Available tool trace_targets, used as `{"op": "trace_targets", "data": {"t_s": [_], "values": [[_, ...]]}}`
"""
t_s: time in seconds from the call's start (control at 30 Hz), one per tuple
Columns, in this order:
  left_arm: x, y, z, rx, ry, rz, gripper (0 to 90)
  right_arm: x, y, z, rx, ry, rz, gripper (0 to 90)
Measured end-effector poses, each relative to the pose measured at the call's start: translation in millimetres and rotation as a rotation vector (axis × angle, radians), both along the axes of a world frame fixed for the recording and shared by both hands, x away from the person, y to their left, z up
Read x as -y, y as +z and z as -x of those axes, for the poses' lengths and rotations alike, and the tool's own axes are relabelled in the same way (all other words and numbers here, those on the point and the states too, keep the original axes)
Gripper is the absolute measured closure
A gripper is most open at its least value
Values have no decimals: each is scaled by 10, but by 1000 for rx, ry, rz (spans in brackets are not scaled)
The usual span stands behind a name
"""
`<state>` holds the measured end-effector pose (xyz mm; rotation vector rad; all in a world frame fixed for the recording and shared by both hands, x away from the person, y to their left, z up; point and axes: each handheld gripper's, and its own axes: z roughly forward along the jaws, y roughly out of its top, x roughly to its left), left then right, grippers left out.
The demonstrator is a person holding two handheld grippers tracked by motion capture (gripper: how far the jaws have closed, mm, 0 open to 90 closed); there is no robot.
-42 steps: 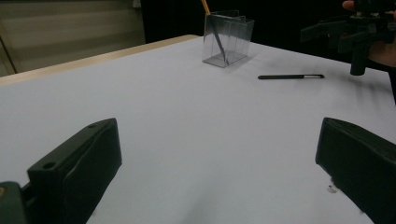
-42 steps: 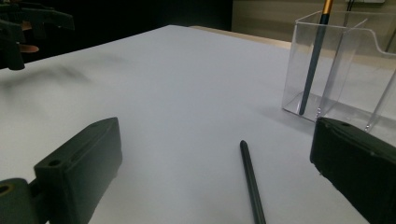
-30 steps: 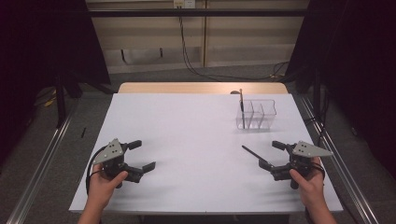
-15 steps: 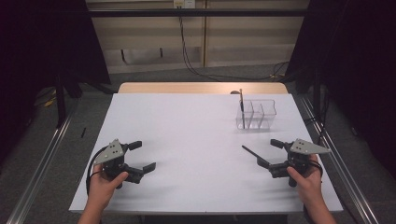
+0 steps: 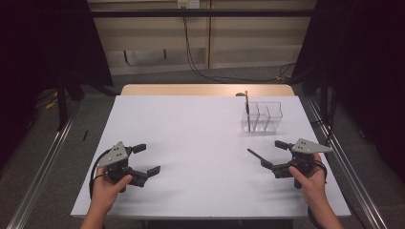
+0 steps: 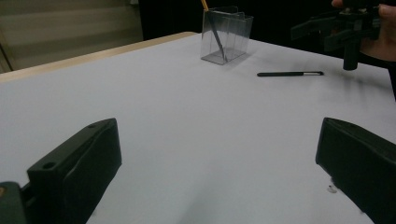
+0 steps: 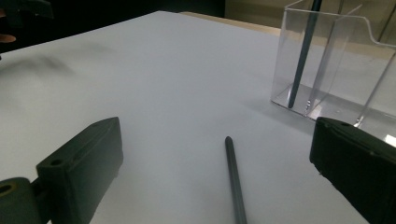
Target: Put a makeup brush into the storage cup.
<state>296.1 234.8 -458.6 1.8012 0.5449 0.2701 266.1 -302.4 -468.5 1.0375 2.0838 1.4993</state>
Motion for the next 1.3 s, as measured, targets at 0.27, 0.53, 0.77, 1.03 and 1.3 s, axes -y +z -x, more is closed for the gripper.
{"op": "trace_targets", "data": {"t_s": [0.27,0.53,0.77,1.03,1.3], "values": [[7,1,3,-2,-3,2,2,13,23,-108,-16,-19,9,21],[4,-1,-3,-1,0,-3,3,-44,28,-232,-98,-17,65,20],[8,3,-4,1,-2,-11,3,-84,85,-317,-180,-10,156,21],[22,10,-2,6,-7,-16,3,-141,169,-391,-275,28,269,28],[14,24,1,12,-5,-20,2,-177,202,-475,-369,48,396,29]]}}
